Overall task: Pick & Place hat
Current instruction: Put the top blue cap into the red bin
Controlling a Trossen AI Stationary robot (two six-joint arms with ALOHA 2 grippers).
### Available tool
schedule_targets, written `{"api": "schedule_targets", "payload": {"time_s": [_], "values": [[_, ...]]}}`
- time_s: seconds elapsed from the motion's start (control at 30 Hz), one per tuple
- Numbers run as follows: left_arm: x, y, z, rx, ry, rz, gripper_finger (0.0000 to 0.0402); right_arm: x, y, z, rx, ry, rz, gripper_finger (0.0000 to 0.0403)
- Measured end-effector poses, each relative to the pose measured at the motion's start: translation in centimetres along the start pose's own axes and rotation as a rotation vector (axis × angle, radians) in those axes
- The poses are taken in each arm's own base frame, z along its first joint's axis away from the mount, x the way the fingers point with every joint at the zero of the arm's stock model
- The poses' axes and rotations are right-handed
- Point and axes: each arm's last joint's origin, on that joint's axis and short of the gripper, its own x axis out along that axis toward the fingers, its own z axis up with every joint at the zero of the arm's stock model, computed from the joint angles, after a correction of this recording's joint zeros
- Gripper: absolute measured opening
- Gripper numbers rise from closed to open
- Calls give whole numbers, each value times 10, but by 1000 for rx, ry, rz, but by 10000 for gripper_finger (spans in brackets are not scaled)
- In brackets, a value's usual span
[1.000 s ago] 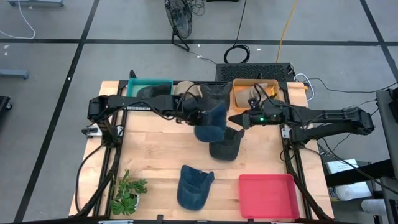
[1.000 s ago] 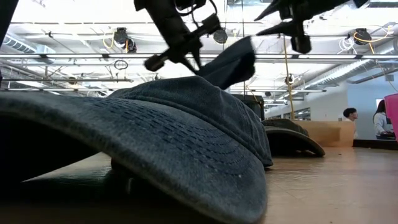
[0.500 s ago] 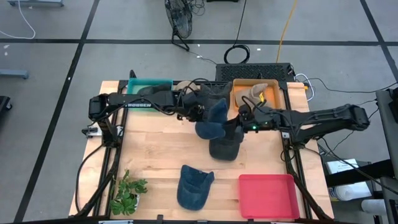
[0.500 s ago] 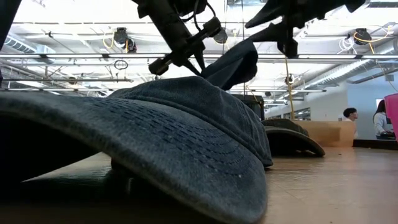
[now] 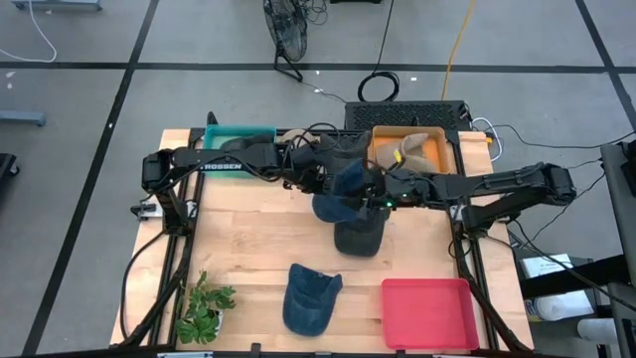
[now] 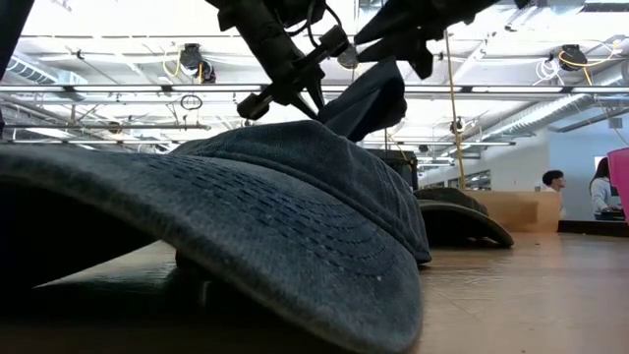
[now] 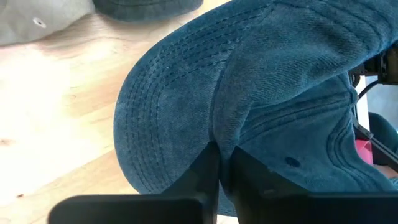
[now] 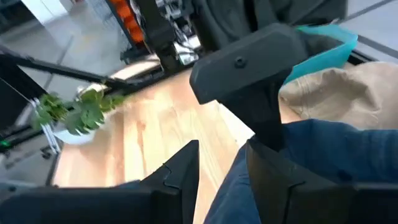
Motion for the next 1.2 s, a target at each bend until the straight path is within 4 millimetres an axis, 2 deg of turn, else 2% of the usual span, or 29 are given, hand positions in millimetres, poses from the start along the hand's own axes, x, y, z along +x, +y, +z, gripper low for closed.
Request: {"api": "schedule_targets", "payload": {"time_s": [0.17,0.33,0.5,0.67,0.93,1.2], "values": [[0,-1,0,11,-4,-11,25,18,-2,-8,-22,92,-80,133],[0,-2,0,24,9,-26,7,31,-5,-18,28,140,-122,152],[0,-2,1,9,8,-30,28,33,-5,-19,38,143,-125,151],[0,-2,1,0,8,-33,37,32,-6,-18,35,137,-152,116],[0,-3,2,-3,5,-45,14,31,-8,-22,22,176,-168,13],[-2,-4,5,10,101,-130,84,29,-12,-22,56,190,-191,2]]}}
